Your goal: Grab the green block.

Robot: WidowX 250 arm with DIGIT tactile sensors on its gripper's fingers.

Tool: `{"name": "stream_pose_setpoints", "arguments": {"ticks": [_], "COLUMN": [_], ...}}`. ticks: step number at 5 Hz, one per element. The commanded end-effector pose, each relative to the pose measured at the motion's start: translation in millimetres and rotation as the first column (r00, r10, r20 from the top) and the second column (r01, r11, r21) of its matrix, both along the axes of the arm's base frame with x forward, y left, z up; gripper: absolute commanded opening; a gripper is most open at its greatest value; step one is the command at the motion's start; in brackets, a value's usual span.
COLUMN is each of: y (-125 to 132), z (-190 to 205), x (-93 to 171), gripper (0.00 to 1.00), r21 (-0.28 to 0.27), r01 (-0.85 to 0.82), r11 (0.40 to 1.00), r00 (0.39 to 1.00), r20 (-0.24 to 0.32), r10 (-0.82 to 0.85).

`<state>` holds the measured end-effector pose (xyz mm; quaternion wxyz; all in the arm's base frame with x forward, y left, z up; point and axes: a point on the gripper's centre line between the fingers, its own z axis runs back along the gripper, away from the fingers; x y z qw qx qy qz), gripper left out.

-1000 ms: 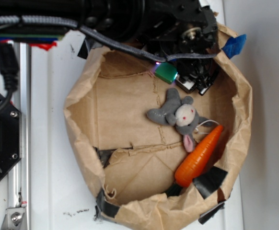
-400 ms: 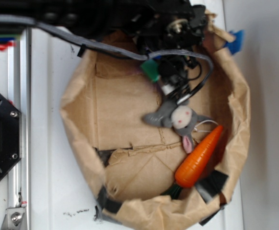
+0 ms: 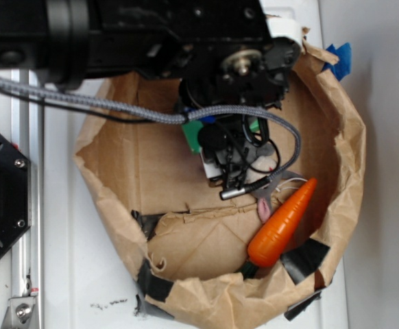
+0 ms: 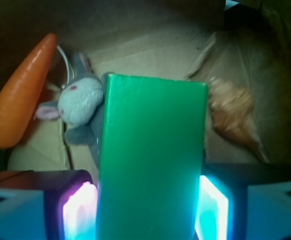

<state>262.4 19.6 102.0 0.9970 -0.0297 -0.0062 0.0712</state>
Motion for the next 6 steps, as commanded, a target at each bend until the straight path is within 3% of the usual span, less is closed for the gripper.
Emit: {"name": "stream_pose_setpoints", "arguments": {"ticks": [1, 4, 6], "y": [0.2, -24.3, -23.4], "z": [21.3, 42.6, 36.0], "x": [7.9, 9.3, 3.8], "gripper": [0.0, 0.0, 0.0], "r21": [0.027, 0.043, 0.053], "r01": [0.066, 0.227, 0.235], "r11": [0.997, 0.973, 0.971], "r00": [0.997, 0.969, 0.967], "r20": [0.046, 0.094, 0.088], "r10": [-0.067, -0.23, -0.239]}}
